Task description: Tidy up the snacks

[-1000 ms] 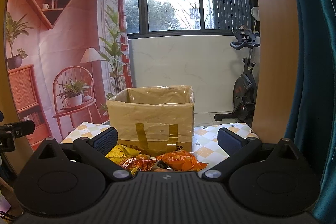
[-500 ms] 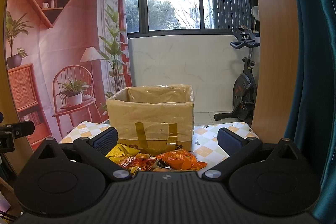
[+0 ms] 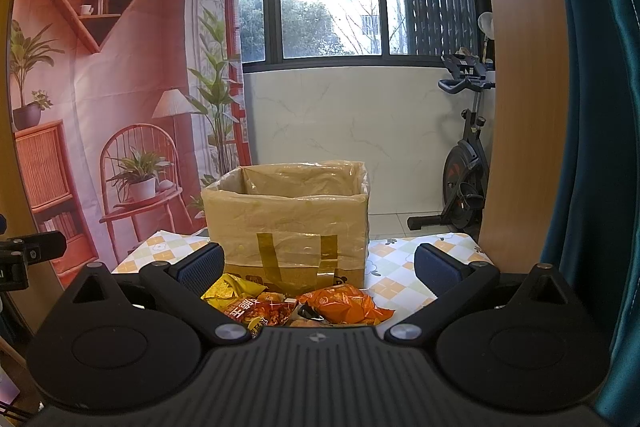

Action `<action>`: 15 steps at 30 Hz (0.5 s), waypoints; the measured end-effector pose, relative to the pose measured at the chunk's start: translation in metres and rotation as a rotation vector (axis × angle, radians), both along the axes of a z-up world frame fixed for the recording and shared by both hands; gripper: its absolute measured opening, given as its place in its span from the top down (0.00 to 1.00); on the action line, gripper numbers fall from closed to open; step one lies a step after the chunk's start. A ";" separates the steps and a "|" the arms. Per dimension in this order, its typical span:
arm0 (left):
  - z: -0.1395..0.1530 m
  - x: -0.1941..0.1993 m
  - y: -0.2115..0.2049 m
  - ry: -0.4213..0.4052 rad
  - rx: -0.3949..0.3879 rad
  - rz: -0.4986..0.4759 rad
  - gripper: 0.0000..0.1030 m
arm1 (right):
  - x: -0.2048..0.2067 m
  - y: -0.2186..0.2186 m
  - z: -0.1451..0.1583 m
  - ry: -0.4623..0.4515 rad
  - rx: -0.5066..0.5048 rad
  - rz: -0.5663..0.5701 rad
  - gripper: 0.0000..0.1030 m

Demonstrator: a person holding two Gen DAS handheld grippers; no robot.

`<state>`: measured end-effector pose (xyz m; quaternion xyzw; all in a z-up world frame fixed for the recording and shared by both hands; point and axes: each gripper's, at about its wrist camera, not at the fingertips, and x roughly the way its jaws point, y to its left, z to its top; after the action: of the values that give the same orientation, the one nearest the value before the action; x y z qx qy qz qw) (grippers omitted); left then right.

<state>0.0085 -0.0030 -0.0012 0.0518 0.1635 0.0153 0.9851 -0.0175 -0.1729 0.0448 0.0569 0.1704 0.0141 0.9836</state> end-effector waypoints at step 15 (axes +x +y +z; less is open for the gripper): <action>-0.003 0.001 0.001 0.009 -0.012 0.002 0.01 | 0.000 -0.003 -0.003 0.003 0.003 -0.003 0.00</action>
<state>0.0095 -0.0023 -0.0041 0.0458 0.1681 0.0151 0.9846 -0.0171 -0.1758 0.0420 0.0585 0.1716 0.0130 0.9833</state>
